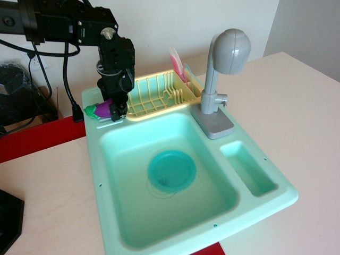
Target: Put eggplant on plate
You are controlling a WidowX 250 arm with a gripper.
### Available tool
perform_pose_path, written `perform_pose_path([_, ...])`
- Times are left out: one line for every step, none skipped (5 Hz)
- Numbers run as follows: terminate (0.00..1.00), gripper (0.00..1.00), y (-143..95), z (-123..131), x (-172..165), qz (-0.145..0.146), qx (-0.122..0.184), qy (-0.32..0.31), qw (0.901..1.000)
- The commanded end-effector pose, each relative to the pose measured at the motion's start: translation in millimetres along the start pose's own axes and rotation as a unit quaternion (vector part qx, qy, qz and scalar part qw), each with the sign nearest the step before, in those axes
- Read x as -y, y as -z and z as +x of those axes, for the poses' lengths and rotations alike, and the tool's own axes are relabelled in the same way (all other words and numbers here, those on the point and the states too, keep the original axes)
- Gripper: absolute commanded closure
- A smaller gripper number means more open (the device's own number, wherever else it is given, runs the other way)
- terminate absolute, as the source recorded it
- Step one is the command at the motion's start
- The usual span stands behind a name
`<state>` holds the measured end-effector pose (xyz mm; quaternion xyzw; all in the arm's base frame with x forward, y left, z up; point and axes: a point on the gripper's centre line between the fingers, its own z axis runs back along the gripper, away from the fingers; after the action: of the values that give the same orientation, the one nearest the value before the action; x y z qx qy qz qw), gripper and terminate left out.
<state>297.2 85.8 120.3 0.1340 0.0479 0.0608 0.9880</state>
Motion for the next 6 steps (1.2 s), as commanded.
perform_pose_path([0.0, 1.0, -5, 7, -3, 0.019, 0.039, -0.014, 0.999])
perform_pose_path([0.0, 1.0, -13, 4, -2, 0.033, 0.054, -0.001, 0.998])
perform_pose_path([0.0, 1.0, -48, 13, 14, 0.034, 0.108, 0.036, 0.9929])
perform_pose_path([0.0, 1.0, -85, 28, 47, 0.02, 0.147, 0.075, 0.9861])
perform_pose_path([0.0, 1.0, -101, 34, 78, -0.001, 0.161, 0.096, 0.9823])
perform_pose_path([0.0, 1.0, -97, 33, 110, -0.039, 0.149, 0.119, 0.9809])
